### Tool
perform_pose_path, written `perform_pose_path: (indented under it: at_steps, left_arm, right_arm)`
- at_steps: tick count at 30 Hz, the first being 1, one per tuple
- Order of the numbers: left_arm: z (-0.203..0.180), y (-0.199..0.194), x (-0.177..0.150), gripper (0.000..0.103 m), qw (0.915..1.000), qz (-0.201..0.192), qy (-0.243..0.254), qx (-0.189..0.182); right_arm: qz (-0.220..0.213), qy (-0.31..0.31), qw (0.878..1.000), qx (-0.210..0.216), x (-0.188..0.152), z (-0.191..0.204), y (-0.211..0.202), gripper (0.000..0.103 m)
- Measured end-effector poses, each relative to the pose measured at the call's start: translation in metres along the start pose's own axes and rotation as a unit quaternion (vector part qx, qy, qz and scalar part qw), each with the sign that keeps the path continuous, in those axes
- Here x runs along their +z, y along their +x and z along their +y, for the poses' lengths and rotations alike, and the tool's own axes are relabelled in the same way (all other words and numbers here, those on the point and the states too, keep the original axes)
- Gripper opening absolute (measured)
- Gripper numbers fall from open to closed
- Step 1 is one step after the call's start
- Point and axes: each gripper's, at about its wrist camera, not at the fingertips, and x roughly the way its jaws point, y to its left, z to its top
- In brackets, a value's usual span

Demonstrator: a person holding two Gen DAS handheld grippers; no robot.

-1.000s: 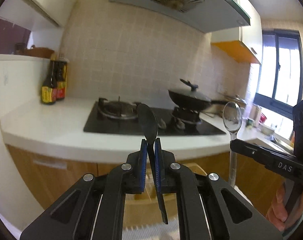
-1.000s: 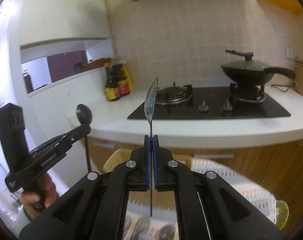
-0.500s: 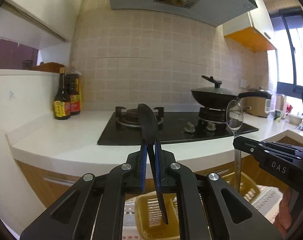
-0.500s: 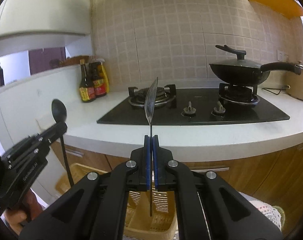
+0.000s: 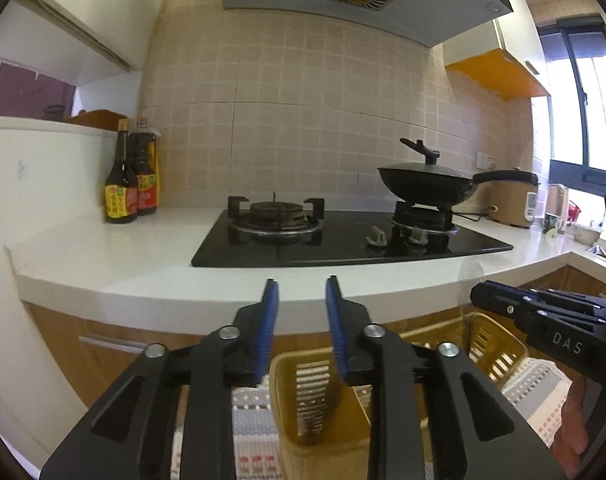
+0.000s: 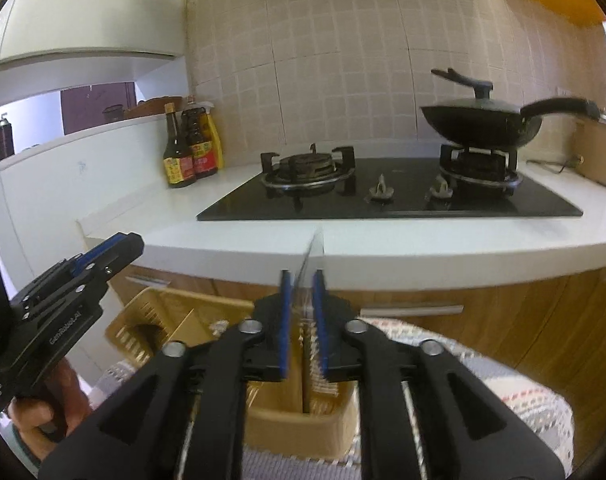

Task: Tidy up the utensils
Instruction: 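Open the left tool dropping the black spoon while the right tool releases its spoon, then grasp a wooden chopstick with the left tool while the right tool grasps a clear spoon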

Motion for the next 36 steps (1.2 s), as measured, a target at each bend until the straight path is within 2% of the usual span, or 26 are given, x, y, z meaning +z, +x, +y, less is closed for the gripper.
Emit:
perform_pose_path:
  at_steps: [5, 13, 15, 16, 17, 19, 26, 31, 36]
  left_arm:
    - [0.009, -0.016, -0.002, 0.042, 0.9997, 0.011, -0.016, -0.017]
    - [0.029, -0.055, 0.000, 0.046, 0.9972, 0.025, -0.052, -0.046]
    - [0.030, -0.064, 0.000, 0.056, 0.9958, 0.044, -0.055, -0.058]
    - [0.031, -0.067, -0.001, 0.056, 0.9938, 0.062, -0.057, -0.072]
    - [0.032, -0.070, -0.003, 0.056, 0.9899, 0.089, -0.063, -0.090]
    - [0.035, -0.076, -0.009, 0.056, 0.9863, 0.114, -0.066, -0.099]
    - [0.042, -0.088, -0.049, 0.054, 0.9658, 0.229, -0.077, -0.094]
    - [0.044, -0.082, -0.091, 0.051, 0.9399, 0.320, -0.082, -0.088]
    - [0.041, -0.068, -0.125, 0.047, 0.9189, 0.375, -0.082, -0.089]
  right_arm:
    - [0.010, 0.018, 1.000, 0.008, -0.009, -0.002, -0.023, 0.023]
    - [0.038, 0.027, 0.999, 0.006, -0.021, 0.003, -0.058, 0.025]
    - [0.049, 0.026, 0.998, 0.001, -0.025, 0.006, -0.069, 0.025]
    - [0.057, 0.025, 0.998, -0.004, -0.027, 0.007, -0.072, 0.025]
    - [0.065, 0.024, 0.998, -0.008, -0.029, 0.008, -0.075, 0.025]
    - [0.094, 0.022, 0.995, -0.017, -0.038, 0.012, -0.081, 0.025]
    - [0.202, 0.044, 0.978, 0.000, -0.071, 0.017, -0.086, 0.025]
    - [0.286, 0.076, 0.955, 0.015, -0.100, 0.013, -0.070, 0.025]
    - [0.350, 0.114, 0.929, 0.034, -0.127, 0.006, -0.052, 0.024]
